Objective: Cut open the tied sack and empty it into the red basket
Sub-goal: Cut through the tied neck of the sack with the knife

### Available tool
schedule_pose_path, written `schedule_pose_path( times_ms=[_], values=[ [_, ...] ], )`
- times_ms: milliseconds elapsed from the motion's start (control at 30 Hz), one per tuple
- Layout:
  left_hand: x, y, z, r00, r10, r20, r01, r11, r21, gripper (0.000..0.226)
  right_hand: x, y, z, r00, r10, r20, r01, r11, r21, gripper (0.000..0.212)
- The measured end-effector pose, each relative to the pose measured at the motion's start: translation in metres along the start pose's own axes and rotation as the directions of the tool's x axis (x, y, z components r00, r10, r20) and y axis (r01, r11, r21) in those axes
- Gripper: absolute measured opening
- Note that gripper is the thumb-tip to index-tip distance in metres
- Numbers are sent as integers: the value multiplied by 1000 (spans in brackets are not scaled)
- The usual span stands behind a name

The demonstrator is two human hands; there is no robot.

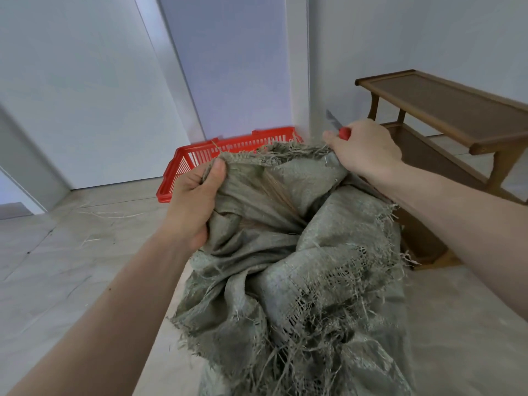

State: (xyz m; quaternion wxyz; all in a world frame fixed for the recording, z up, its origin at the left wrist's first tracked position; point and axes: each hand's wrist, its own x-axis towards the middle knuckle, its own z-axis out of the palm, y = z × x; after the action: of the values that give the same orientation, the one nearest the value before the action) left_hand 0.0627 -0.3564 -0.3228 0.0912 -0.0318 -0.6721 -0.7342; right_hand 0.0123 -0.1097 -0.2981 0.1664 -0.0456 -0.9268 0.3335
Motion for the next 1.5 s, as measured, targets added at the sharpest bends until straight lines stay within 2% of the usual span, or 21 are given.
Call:
schedule_pose_path(
  times_ms=[133,200,267,333,400,500,567,633,733,867,967,1033,1100,1133,1200,1233,1300,1367,1400,1467,1500],
  values=[
    [-2,-2,14,995,-99,-25,98,994,-41,27,-3,-5,-2,982,-166,-86,136,951,-278,51],
    [-1,-5,17,995,-95,-39,95,995,-18,22,-4,-14,-8,944,-277,-179,218,932,-291,44],
    [-1,-4,19,997,-63,-52,62,998,-15,18,-10,-27,-14,897,-376,-232,336,922,-194,37],
    [-1,-2,19,998,-37,-42,36,999,-29,22,-18,-35,-15,893,-436,-112,440,898,16,39],
    [-1,1,18,1000,-23,-15,23,999,-48,30,-27,-38,-13,881,-461,105,442,882,167,51],
    [-2,2,14,1000,2,-1,-2,998,-70,34,-26,-31,-6,848,-455,273,461,886,43,59],
    [-1,4,8,999,29,-17,-30,998,-63,34,-18,-26,-8,868,-411,279,412,909,59,46],
    [1,4,-1,999,38,-31,-38,999,-19,36,-9,-20,-13,893,-320,317,267,943,200,38],
    [5,-1,-10,996,81,-21,-73,966,248,45,-2,-13,-18,874,-231,427,113,952,283,37],
    [-4,9,6,976,212,53,-196,740,644,47,-6,-15,-16,810,-227,541,3,924,384,47],
    [-10,26,24,942,255,217,-327,555,765,45,-7,-18,-16,777,-253,577,-35,897,441,54],
    [-8,23,24,946,163,281,-324,547,772,40,-7,-19,-15,805,-241,542,-39,890,455,55],
    [-1,13,14,943,106,315,-325,495,806,16,-6,-16,-12,874,-202,442,-16,896,443,44],
    [4,7,5,947,67,314,-305,491,816,26,-5,-14,-12,903,-188,387,4,902,431,37],
    [7,6,-9,947,-116,298,-172,601,781,28,-3,-8,-11,937,-182,297,55,919,389,28],
    [5,9,-14,923,-245,297,-73,646,760,29,-2,-5,-10,947,-181,266,74,927,368,28],
    [0,10,-23,838,-457,298,62,623,780,35,1,-1,-12,947,-211,242,136,947,292,34],
    [-3,0,-30,832,-507,225,113,552,826,38,4,1,-17,928,-232,290,210,972,104,54],
    [-3,-5,-34,846,-508,162,185,564,805,45,4,0,-20,918,-202,342,220,975,-15,71],
    [-2,-13,-38,856,-506,102,343,705,621,39,2,1,-28,891,-96,443,184,970,-161,102],
    [-2,-14,-37,860,-499,106,397,784,476,32,1,3,-29,866,-57,497,168,969,-182,107]
  ],
)
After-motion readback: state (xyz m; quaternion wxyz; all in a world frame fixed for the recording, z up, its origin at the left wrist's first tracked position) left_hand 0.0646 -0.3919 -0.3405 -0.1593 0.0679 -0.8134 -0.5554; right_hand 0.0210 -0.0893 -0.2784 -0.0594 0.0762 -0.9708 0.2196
